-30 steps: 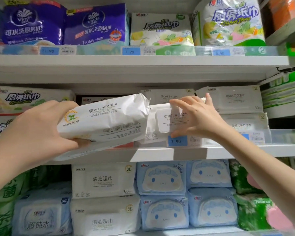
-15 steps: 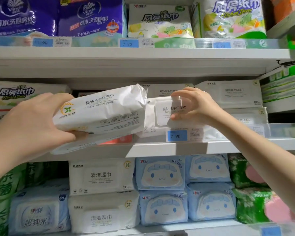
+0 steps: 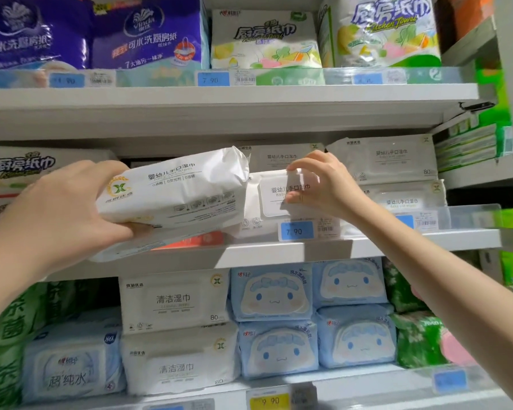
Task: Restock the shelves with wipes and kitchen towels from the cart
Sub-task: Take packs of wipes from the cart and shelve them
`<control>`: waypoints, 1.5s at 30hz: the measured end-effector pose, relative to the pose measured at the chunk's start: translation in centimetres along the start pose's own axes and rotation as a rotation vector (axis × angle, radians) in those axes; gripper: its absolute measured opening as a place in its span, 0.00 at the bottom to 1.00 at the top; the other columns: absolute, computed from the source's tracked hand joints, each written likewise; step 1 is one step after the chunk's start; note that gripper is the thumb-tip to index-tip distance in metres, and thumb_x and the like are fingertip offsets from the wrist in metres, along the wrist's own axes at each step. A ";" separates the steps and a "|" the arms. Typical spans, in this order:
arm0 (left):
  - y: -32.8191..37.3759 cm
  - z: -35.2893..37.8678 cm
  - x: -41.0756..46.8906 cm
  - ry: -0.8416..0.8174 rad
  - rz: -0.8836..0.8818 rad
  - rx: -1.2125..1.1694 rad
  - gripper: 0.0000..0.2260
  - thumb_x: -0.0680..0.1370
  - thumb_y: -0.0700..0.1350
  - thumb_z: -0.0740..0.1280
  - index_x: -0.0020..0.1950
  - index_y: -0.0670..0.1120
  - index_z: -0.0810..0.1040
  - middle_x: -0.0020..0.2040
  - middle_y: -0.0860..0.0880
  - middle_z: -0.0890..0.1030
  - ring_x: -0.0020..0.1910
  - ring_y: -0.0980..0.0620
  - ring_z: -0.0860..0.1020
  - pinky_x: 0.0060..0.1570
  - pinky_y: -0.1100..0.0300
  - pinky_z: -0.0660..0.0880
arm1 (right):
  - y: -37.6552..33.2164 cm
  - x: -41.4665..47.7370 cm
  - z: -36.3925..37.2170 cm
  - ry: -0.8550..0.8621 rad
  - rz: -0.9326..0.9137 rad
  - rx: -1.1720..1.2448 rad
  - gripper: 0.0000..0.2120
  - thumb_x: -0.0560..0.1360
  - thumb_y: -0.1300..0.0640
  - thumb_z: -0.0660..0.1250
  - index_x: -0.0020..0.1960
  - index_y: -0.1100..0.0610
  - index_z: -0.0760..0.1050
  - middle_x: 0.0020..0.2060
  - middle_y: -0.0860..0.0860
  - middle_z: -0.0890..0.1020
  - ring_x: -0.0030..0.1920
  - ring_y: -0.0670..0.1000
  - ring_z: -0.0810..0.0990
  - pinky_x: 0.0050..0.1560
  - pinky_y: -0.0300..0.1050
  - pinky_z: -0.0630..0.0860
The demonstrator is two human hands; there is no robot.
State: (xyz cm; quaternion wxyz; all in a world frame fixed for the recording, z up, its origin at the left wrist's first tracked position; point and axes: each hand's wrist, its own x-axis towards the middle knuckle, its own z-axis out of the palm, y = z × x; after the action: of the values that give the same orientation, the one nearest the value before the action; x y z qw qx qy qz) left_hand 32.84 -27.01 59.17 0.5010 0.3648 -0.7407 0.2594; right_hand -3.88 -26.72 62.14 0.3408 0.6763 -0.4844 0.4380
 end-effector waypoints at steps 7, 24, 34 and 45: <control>0.6 -0.1 -0.5 0.000 -0.012 0.013 0.29 0.59 0.51 0.81 0.55 0.59 0.71 0.41 0.54 0.73 0.45 0.46 0.72 0.44 0.48 0.71 | -0.2 -0.9 -2.4 -0.333 0.069 0.002 0.38 0.67 0.46 0.76 0.73 0.44 0.64 0.68 0.49 0.67 0.70 0.52 0.59 0.72 0.58 0.55; -0.9 1.1 -0.1 0.004 -0.008 -0.033 0.30 0.56 0.60 0.75 0.56 0.60 0.72 0.43 0.55 0.73 0.47 0.45 0.73 0.48 0.42 0.73 | 0.1 -0.7 -1.2 -0.125 0.061 0.113 0.31 0.64 0.51 0.79 0.66 0.47 0.74 0.59 0.46 0.75 0.63 0.53 0.67 0.65 0.49 0.61; -1.0 1.3 0.1 0.026 -0.008 -0.050 0.30 0.55 0.58 0.73 0.57 0.60 0.71 0.43 0.56 0.72 0.47 0.44 0.72 0.48 0.41 0.74 | 0.5 -0.9 -0.8 -0.061 0.039 0.160 0.28 0.63 0.53 0.80 0.62 0.48 0.78 0.53 0.44 0.75 0.60 0.50 0.68 0.58 0.42 0.61; -1.1 1.4 0.0 0.008 -0.021 -0.059 0.29 0.56 0.56 0.75 0.56 0.61 0.71 0.43 0.56 0.73 0.47 0.46 0.72 0.47 0.43 0.74 | 0.3 -0.7 -0.7 -0.054 0.056 0.126 0.28 0.63 0.52 0.80 0.62 0.48 0.78 0.55 0.48 0.77 0.59 0.52 0.70 0.58 0.43 0.63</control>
State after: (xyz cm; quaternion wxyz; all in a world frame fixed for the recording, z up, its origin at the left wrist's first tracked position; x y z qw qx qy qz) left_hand 32.96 -28.75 58.68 0.5172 0.3564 -0.7422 0.2338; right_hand -4.49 -25.92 61.78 0.2718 0.6941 -0.4838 0.4585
